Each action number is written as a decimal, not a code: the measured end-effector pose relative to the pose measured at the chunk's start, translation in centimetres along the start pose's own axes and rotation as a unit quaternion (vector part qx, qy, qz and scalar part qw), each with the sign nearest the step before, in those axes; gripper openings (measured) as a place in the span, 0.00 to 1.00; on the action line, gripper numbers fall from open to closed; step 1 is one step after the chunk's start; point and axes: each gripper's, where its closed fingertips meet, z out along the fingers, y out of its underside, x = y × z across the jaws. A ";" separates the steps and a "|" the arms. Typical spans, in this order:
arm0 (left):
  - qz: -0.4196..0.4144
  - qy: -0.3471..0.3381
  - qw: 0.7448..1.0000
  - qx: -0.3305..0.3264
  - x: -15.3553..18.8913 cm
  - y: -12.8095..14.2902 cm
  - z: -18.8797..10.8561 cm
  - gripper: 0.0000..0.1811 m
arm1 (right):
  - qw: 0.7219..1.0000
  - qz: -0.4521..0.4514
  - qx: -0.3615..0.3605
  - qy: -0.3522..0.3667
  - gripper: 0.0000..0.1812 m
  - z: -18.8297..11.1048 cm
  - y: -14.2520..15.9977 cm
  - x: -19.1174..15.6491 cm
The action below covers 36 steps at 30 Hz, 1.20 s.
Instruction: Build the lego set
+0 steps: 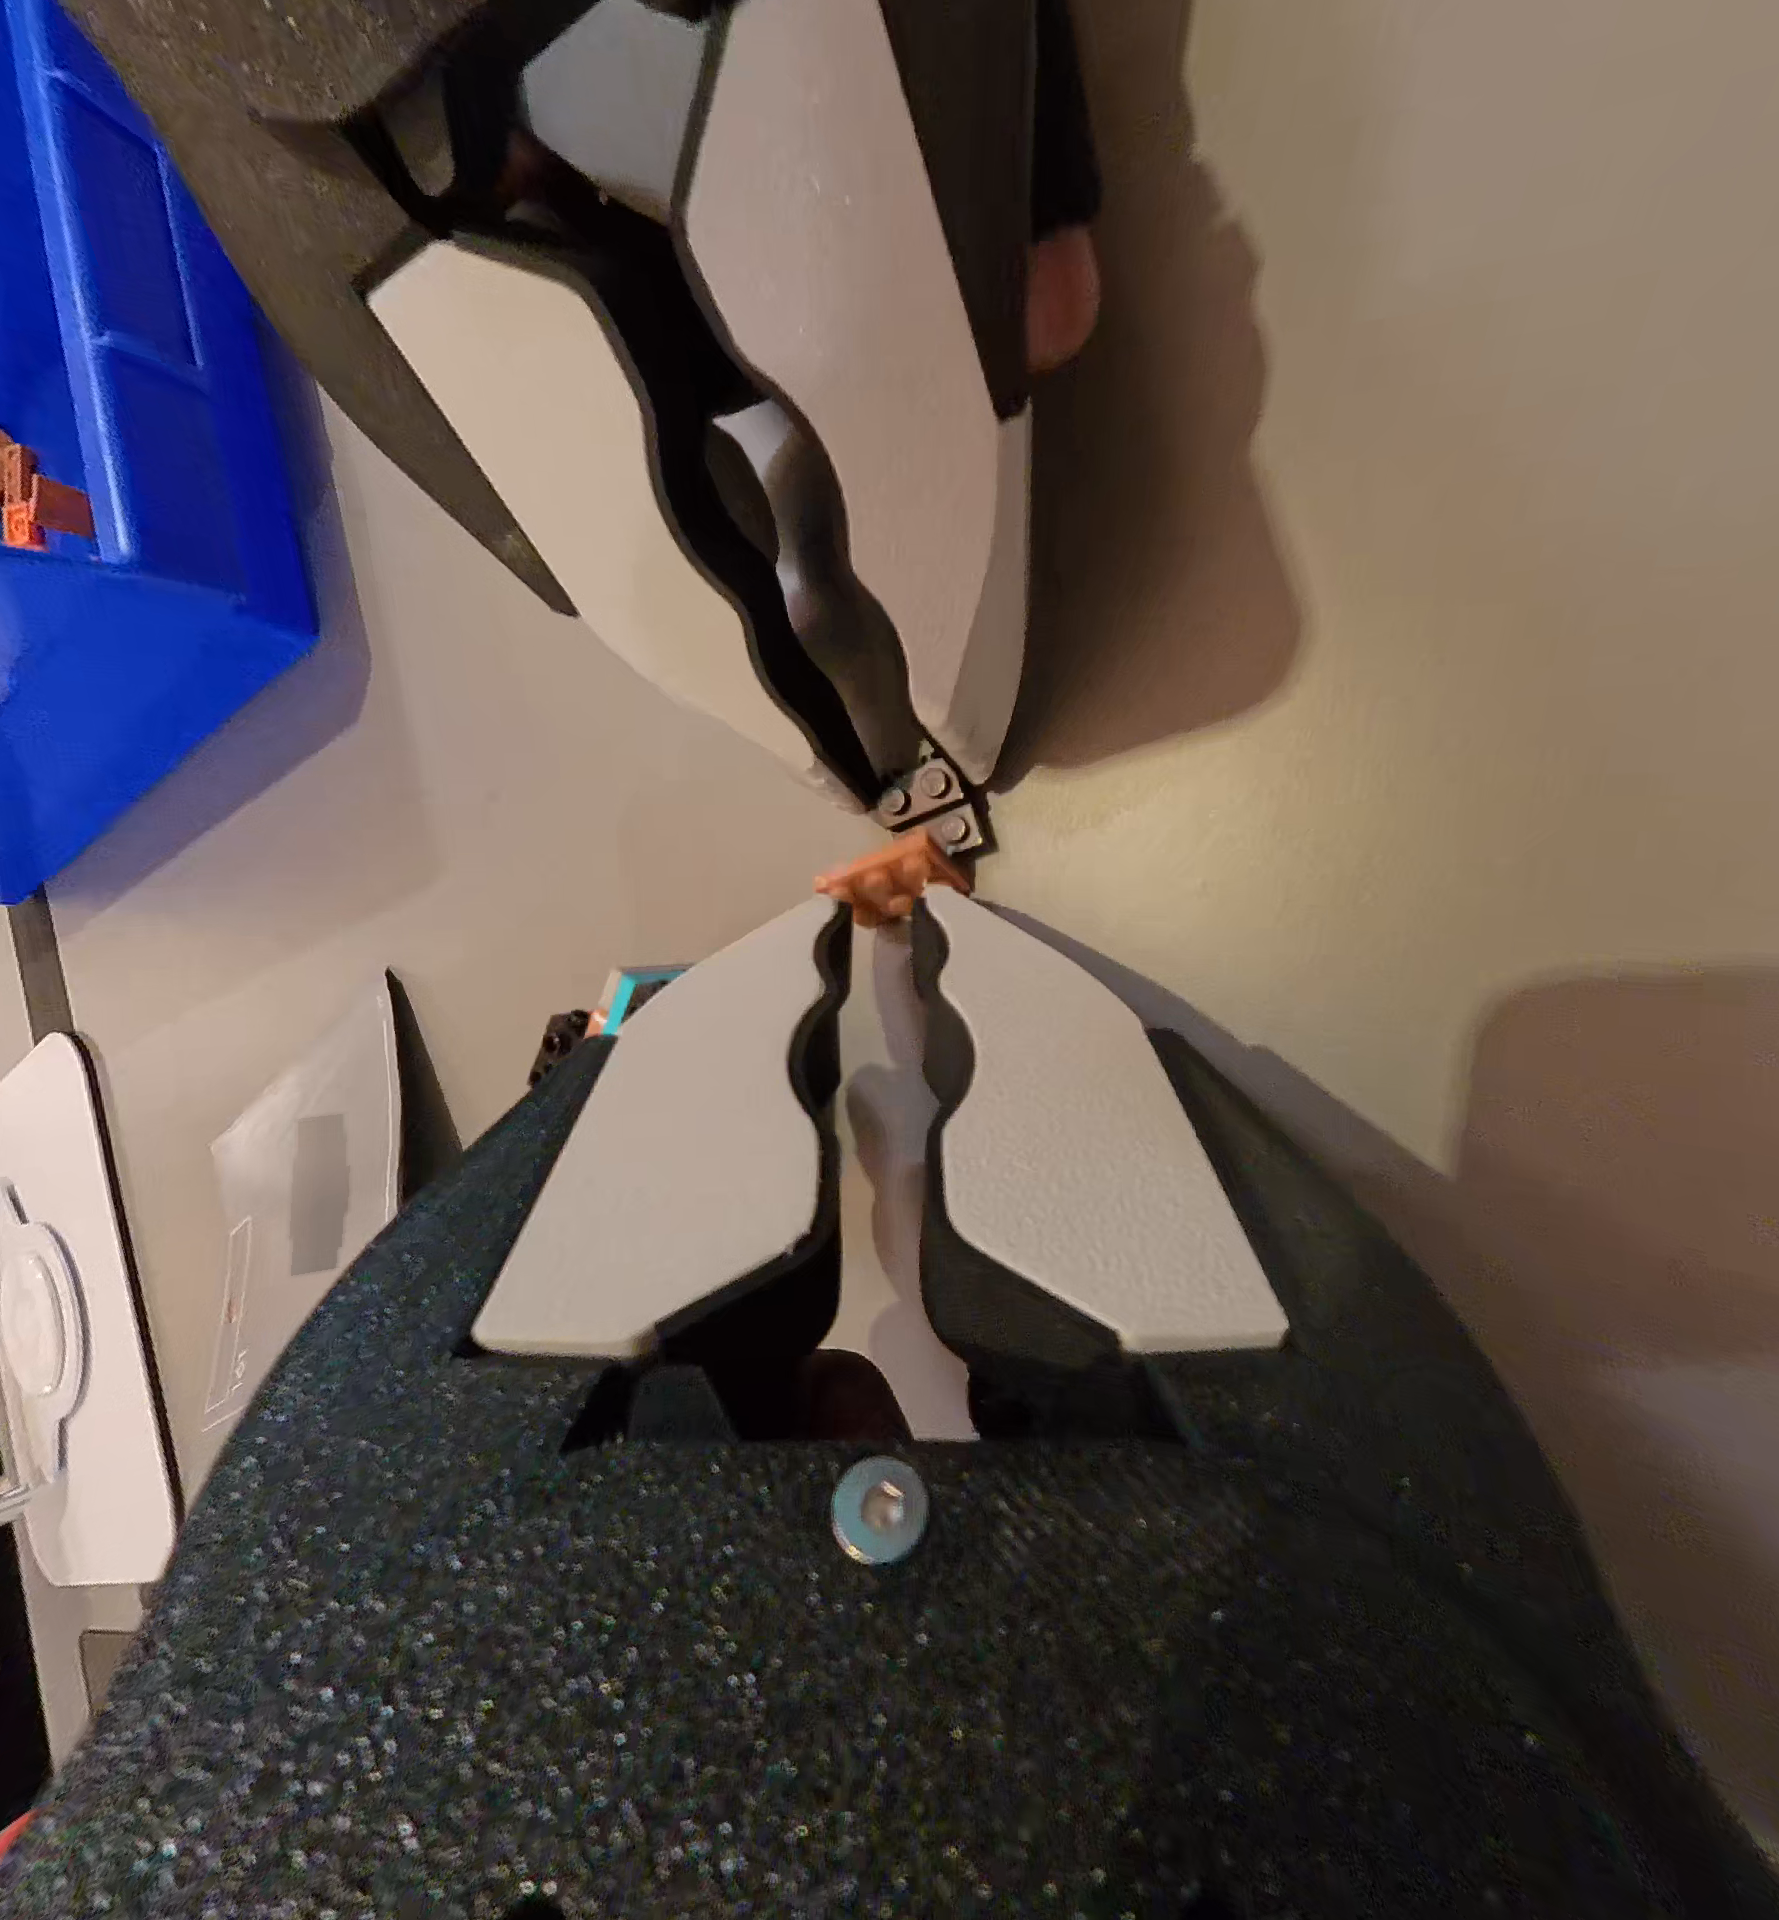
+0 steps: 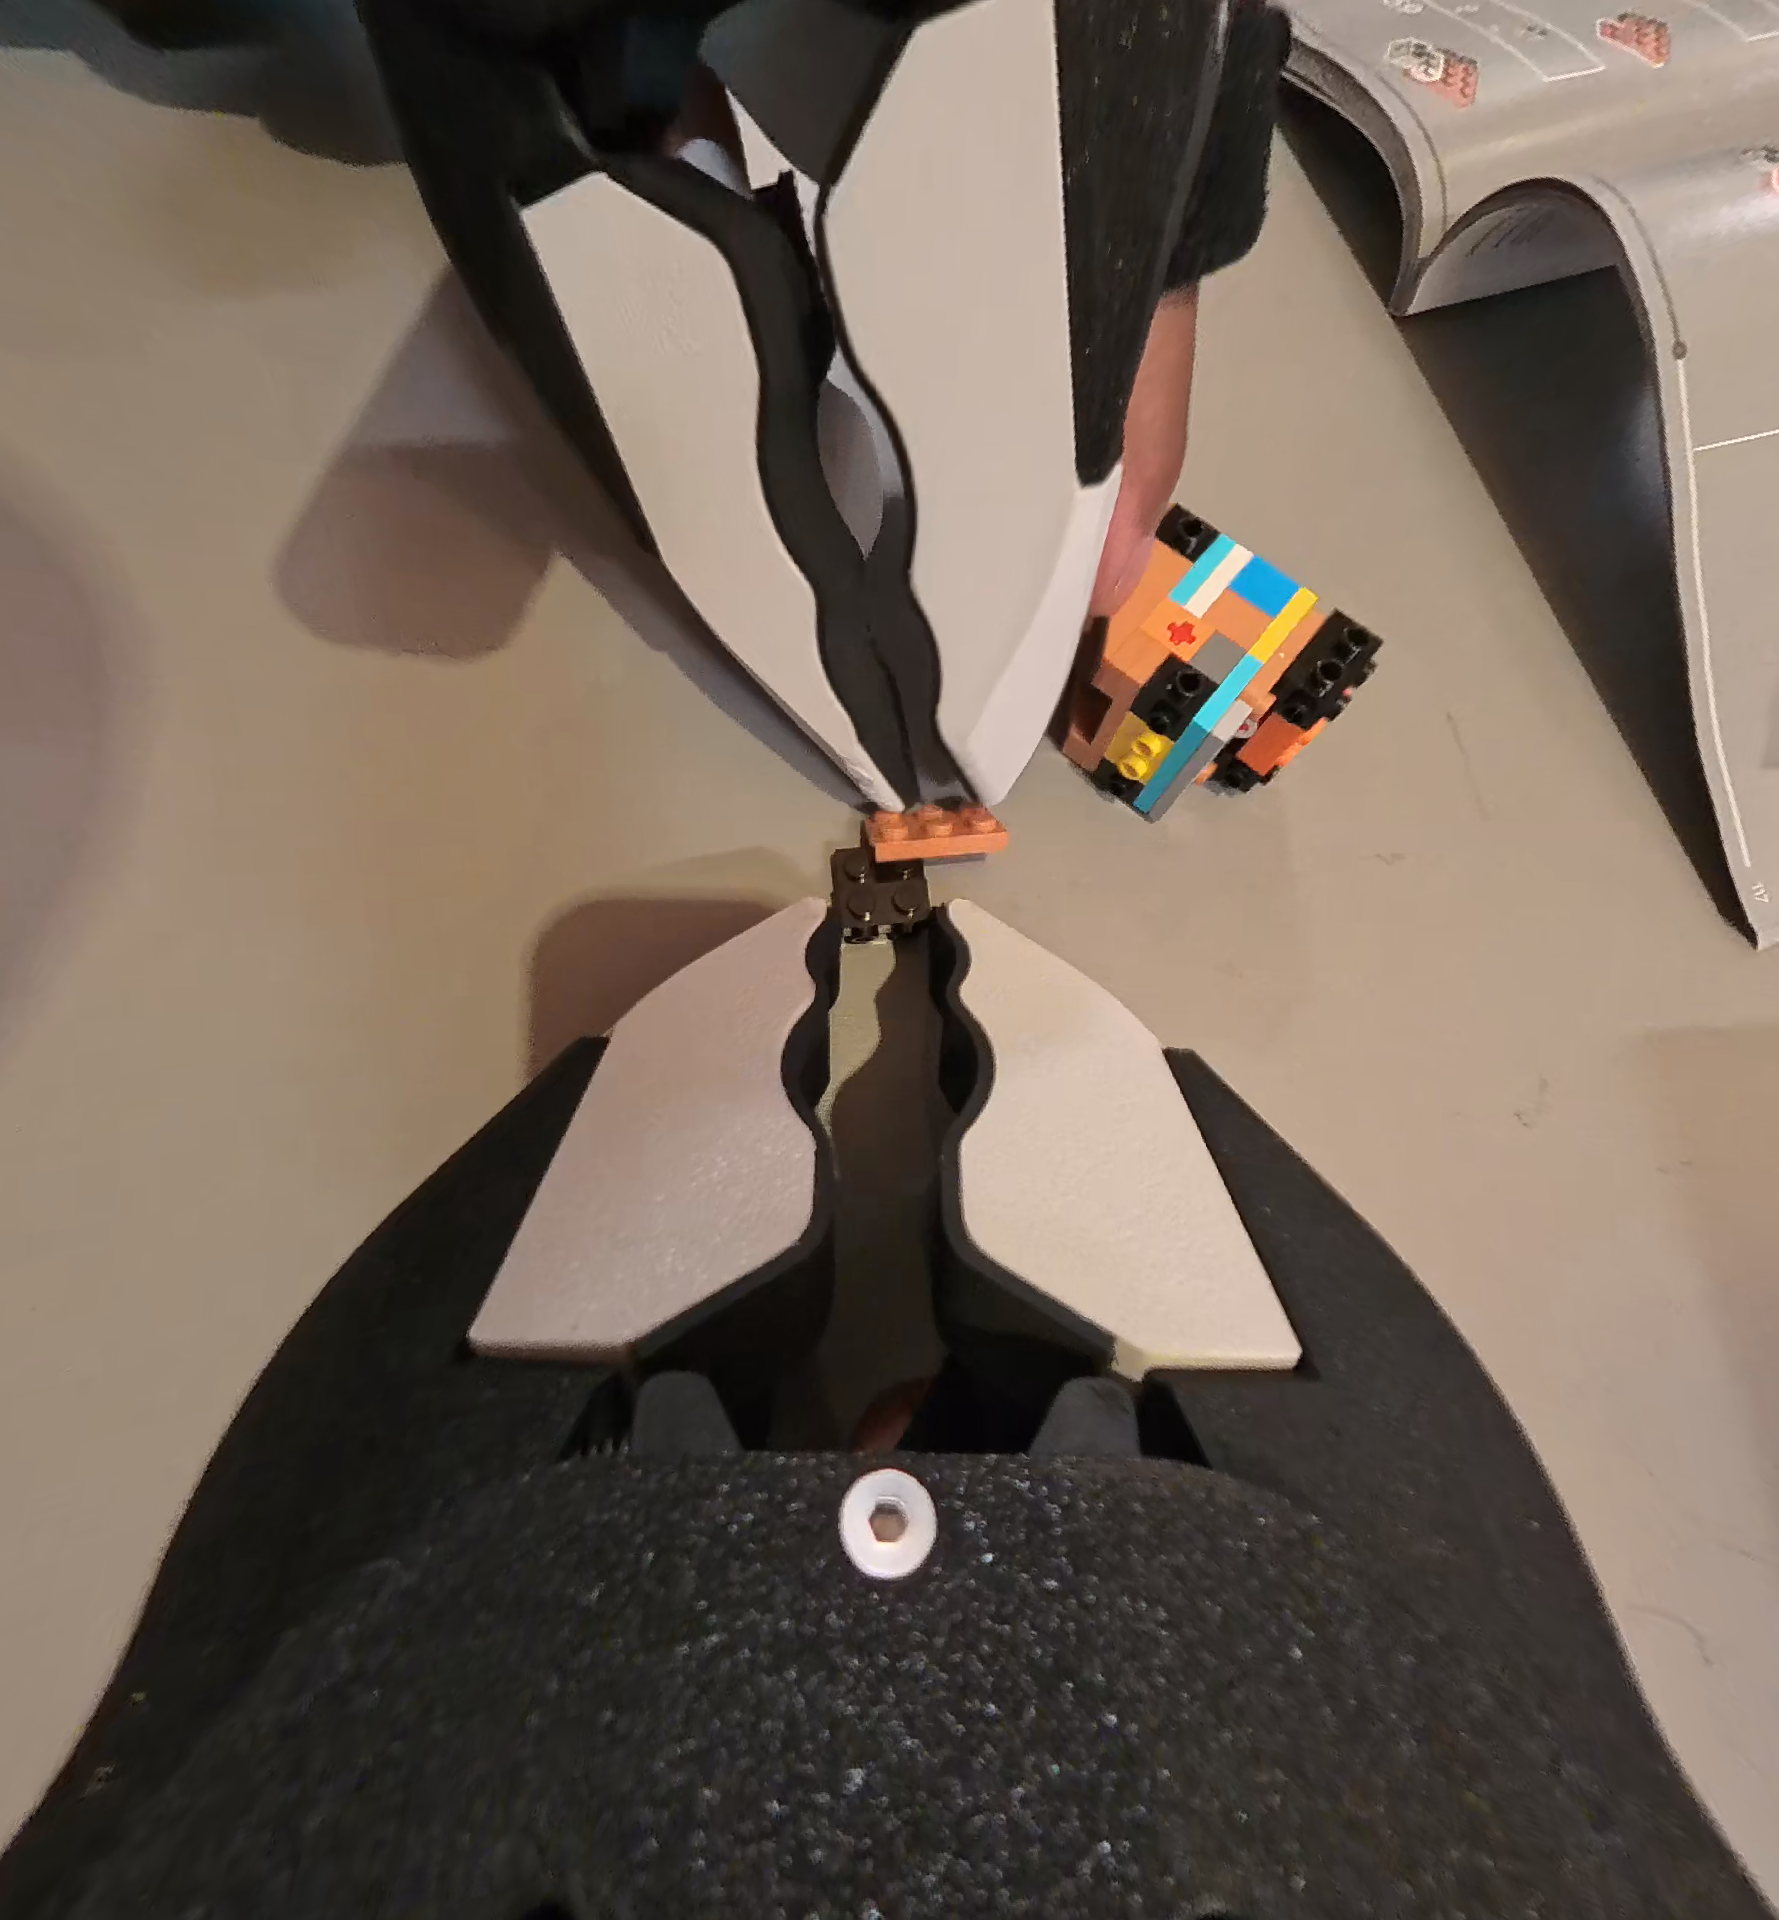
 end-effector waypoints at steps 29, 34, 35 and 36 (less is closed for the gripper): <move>-0.030 0.016 0.999 0.018 0.0 -0.4 -0.2 0.12 | 0.998 -0.061 0.029 -0.012 0.09 -0.9 -0.1 0.1; 0.045 0.053 0.998 -0.005 0.0 -0.4 -1.0 0.13 | 0.996 -0.076 0.021 -0.033 0.09 -1.0 0.4 -0.3; 0.059 0.066 0.996 -0.010 0.0 -0.5 -1.0 0.13 | 0.996 -0.076 0.021 -0.042 0.09 -1.0 0.4 -0.5; 0.071 0.081 0.994 -0.014 0.0 -0.6 -1.0 0.13 | 0.995 -0.077 0.023 -0.052 0.09 -1.2 0.5 -0.6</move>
